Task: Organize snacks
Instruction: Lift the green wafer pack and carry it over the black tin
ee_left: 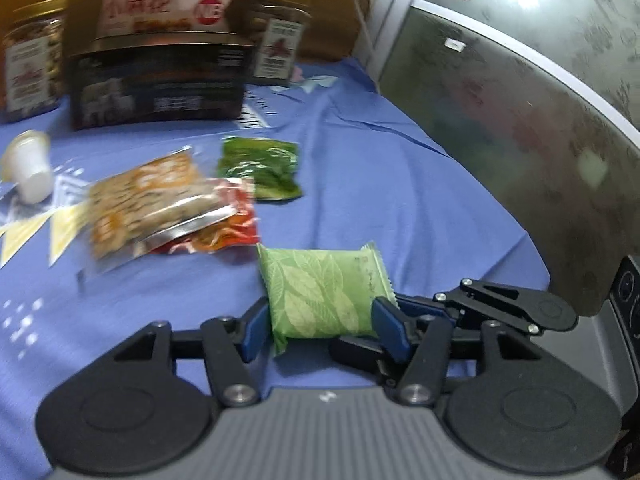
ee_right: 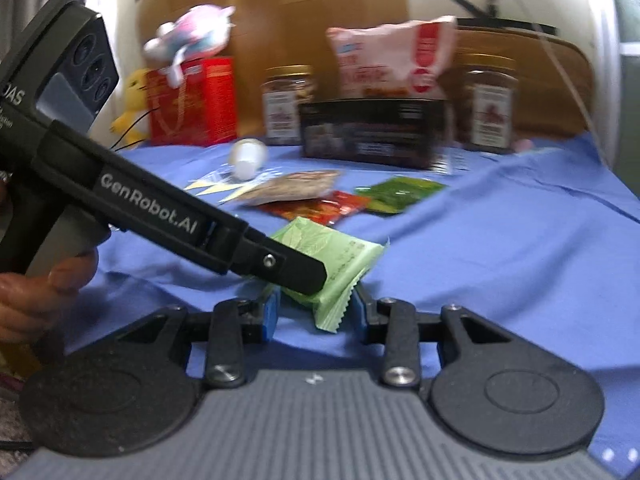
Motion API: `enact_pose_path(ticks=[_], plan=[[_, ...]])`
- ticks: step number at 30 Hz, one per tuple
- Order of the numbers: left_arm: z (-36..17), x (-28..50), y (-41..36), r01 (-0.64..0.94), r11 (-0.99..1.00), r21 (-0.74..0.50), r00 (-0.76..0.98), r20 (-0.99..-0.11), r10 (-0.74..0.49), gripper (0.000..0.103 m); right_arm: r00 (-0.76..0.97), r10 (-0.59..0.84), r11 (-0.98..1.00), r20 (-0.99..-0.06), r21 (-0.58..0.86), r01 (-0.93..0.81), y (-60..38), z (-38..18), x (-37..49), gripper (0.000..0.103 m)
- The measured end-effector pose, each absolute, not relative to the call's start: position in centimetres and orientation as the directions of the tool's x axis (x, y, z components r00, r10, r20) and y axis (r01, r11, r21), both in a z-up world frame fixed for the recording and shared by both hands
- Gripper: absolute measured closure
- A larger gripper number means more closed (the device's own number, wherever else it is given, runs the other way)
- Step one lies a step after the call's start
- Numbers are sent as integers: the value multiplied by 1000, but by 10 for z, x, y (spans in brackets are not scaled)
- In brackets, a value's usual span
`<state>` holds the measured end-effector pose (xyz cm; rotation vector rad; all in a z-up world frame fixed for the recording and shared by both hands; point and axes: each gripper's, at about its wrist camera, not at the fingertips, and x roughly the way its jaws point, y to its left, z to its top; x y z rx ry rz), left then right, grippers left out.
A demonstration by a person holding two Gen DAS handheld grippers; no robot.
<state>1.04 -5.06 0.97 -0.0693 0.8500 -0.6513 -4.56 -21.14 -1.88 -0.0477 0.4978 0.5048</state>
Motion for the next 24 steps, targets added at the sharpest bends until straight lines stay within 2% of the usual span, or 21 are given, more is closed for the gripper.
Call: enact_pose_path(ticks=[1, 4, 8, 10, 11, 12, 16, 24], plan=[[10, 11, -54, 508, 805, -306, 476, -679, -559, 43, 764, 446, 881, -465, 81, -466, -216, -19, -46, 62], [10, 13, -57, 509, 805, -304, 473, -683, -557, 42, 785, 422, 896, -453, 77, -437, -225, -20, -46, 51], [11, 17, -54, 496, 802, -331, 459, -685, -566, 46, 789, 422, 896, -447, 71, -439, -227, -22, -47, 51], [11, 21, -53, 491, 799, -347, 449, -685, -574, 55, 787, 421, 893, -451, 52, -448, -226, -24, -48, 53], [11, 22, -54, 492, 797, -350, 445, -686, -576, 56, 783, 425, 889, -454, 46, -456, -225, -24, -47, 64], [12, 23, -55, 493, 797, -349, 444, -687, -575, 56, 780, 429, 886, -455, 44, -461, -223, -25, -47, 66], [24, 25, -52, 499, 797, -339, 467, -670, -578, 56, 791, 416, 892, -448, 35, -450, -220, -18, -41, 67], [75, 70, -39, 486, 825, -289, 593, -585, -554, 55, 812, 453, 870, -368, -18, -493, -210, 24, 12, 67]])
